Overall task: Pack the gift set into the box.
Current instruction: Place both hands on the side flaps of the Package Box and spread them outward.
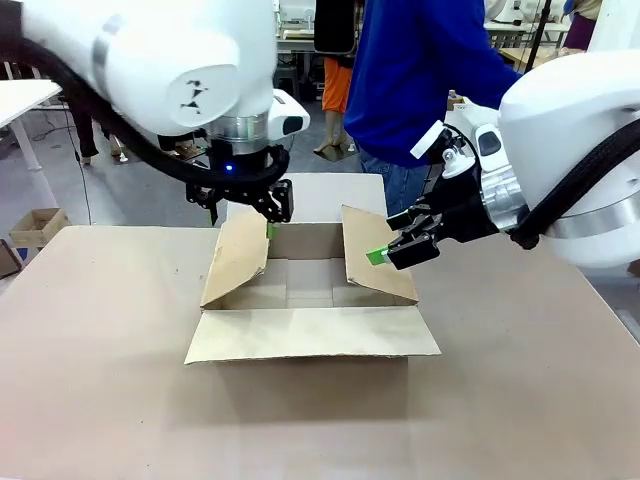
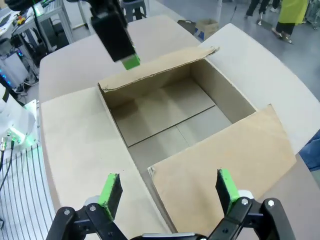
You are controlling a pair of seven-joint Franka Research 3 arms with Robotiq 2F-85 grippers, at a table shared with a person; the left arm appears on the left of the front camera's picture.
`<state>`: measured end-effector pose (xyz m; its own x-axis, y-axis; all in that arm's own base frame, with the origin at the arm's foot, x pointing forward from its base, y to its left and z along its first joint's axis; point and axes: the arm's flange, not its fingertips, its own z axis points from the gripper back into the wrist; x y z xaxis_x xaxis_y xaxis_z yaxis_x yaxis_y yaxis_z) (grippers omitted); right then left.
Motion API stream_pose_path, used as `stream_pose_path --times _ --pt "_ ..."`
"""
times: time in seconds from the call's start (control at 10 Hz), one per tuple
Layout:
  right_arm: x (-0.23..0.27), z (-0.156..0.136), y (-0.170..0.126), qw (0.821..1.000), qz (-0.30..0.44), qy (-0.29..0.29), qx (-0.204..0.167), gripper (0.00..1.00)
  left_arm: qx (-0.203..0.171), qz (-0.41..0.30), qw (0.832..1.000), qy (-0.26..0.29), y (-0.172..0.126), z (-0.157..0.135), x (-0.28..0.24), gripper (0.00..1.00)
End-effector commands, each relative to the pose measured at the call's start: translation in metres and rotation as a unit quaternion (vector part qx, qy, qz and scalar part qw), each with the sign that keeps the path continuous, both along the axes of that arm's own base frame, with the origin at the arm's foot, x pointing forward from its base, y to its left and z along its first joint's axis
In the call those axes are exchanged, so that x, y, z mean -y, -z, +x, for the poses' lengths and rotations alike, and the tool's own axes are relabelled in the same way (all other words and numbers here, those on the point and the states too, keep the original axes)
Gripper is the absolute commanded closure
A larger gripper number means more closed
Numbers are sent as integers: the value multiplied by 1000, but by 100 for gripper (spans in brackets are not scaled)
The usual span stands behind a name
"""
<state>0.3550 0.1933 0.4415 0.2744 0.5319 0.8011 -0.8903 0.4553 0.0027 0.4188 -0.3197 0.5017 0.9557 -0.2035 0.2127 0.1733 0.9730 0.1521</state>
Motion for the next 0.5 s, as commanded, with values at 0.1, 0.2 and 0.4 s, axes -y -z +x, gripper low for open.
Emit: stream_pose_path --times 0.1,0.2,0.4 --pt "2 -5 -8 1000 -7 14 -4 0 -30 10 998 -47 21 27 23 0" --pt "2 -5 -8 1000 -7 14 -4 0 -39 23 997 -63 32 37 23 0" --pt "2 -5 -8 1000 -7 14 -4 0 -35 40 995 -87 49 48 21 0"
